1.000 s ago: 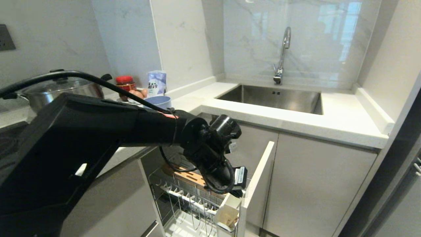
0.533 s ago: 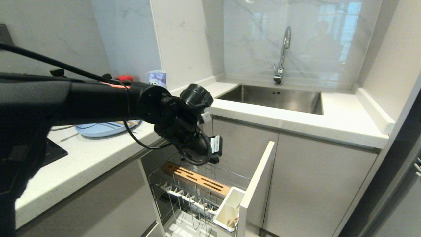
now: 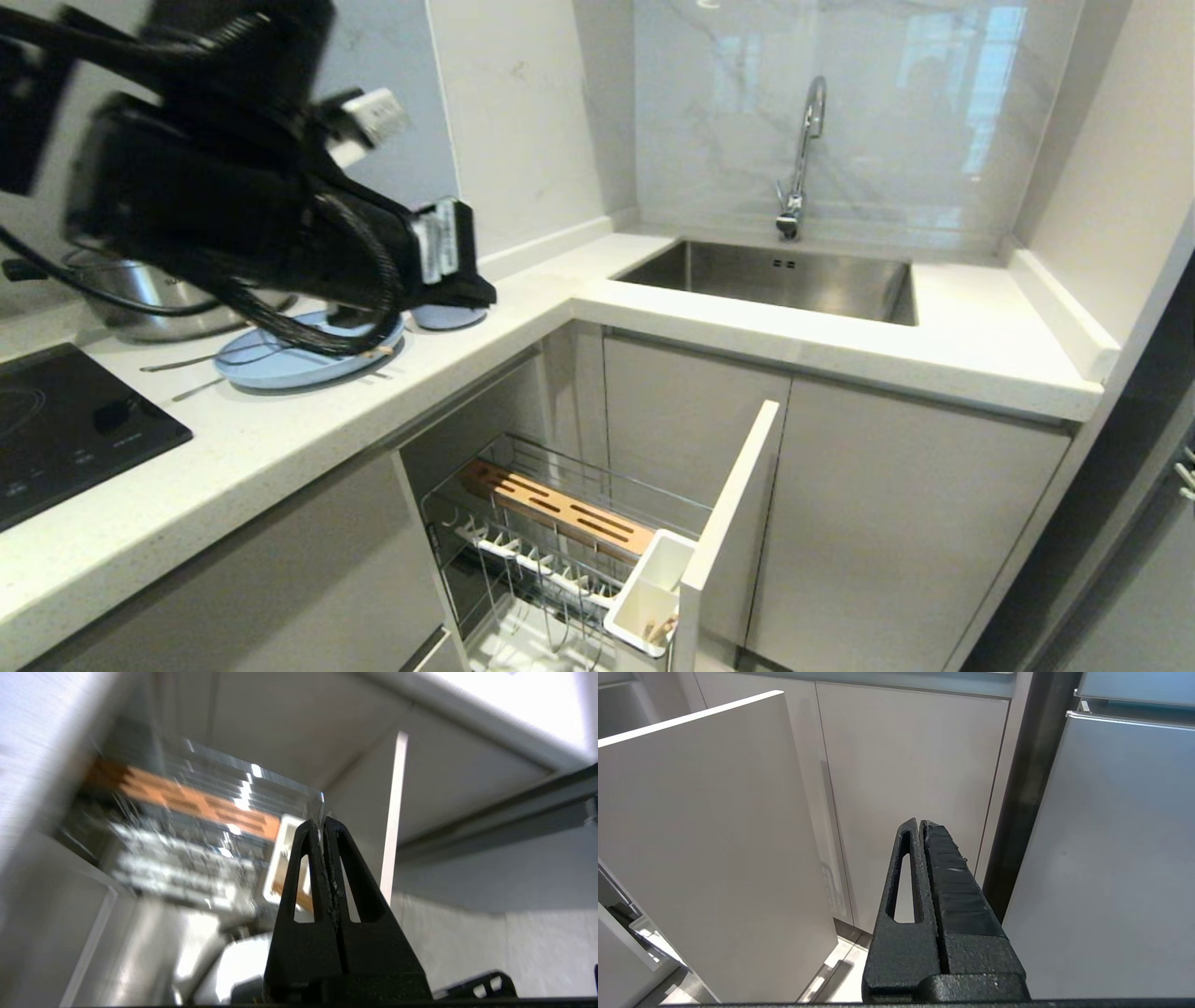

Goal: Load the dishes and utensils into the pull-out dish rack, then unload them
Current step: Pick up the chopsticks and place it in the cupboard

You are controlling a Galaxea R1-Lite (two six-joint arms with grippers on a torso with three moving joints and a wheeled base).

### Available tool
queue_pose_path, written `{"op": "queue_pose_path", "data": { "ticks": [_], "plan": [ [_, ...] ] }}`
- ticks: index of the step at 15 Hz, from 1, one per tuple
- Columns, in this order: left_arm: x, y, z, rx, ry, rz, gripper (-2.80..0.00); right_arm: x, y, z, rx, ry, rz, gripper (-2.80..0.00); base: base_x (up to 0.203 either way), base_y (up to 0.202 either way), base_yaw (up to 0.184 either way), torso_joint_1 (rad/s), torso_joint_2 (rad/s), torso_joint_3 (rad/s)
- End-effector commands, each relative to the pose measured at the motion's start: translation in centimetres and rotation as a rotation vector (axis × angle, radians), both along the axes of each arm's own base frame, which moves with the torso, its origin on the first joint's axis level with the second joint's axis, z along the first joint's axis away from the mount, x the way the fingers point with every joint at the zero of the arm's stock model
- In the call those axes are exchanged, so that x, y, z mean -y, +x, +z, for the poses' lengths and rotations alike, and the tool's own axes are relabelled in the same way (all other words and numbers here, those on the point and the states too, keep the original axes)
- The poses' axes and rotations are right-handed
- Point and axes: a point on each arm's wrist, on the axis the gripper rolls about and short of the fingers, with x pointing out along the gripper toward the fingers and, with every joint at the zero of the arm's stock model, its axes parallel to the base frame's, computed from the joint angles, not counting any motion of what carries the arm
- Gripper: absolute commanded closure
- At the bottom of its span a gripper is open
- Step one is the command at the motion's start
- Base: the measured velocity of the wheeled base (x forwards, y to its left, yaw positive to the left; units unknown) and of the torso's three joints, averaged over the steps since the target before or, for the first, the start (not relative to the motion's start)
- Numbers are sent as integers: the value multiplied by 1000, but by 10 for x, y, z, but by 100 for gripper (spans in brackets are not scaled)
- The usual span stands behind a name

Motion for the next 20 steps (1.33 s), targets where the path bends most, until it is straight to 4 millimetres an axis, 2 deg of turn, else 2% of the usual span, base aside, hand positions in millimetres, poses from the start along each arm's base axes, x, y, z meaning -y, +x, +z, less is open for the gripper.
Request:
{"op": "queue_pose_path", "data": {
  "ticks": [1, 3, 5, 7, 8, 9, 12, 15, 18, 20],
  "plan": [
    [-47, -59, 43, 185, -47, 19, 0, 0, 0, 0, 0, 0, 0, 0, 0, 0, 0, 0, 0, 0],
    [-92, -105, 63, 373, 2, 92, 0, 0, 0, 0, 0, 0, 0, 0, 0, 0, 0, 0, 0, 0],
    [-123, -151, 73, 543, 50, 178, 0, 0, 0, 0, 0, 0, 0, 0, 0, 0, 0, 0, 0, 0],
    [-138, -204, 68, 670, 115, 219, 0, 0, 0, 0, 0, 0, 0, 0, 0, 0, 0, 0, 0, 0],
    [-141, -226, 56, 701, 178, 237, 0, 0, 0, 0, 0, 0, 0, 0, 0, 0, 0, 0, 0, 0],
    [-142, -243, 37, 708, 243, 243, 0, 0, 0, 0, 0, 0, 0, 0, 0, 0, 0, 0, 0, 0],
    [-142, -280, -37, 673, 369, 265, 0, 0, 0, 0, 0, 0, 0, 0, 0, 0, 0, 0, 0, 0],
    [-141, -304, -110, 657, 397, 302, 0, 0, 0, 0, 0, 0, 0, 0, 0, 0, 0, 0, 0, 0],
    [-141, -309, -169, 646, 399, 308, 0, 0, 0, 0, 0, 0, 0, 0, 0, 0, 0, 0, 0, 0],
    [-141, -296, -199, 600, 396, 303, 0, 0, 0, 0, 0, 0, 0, 0, 0, 0, 0, 0, 0, 0]
  ]
}}
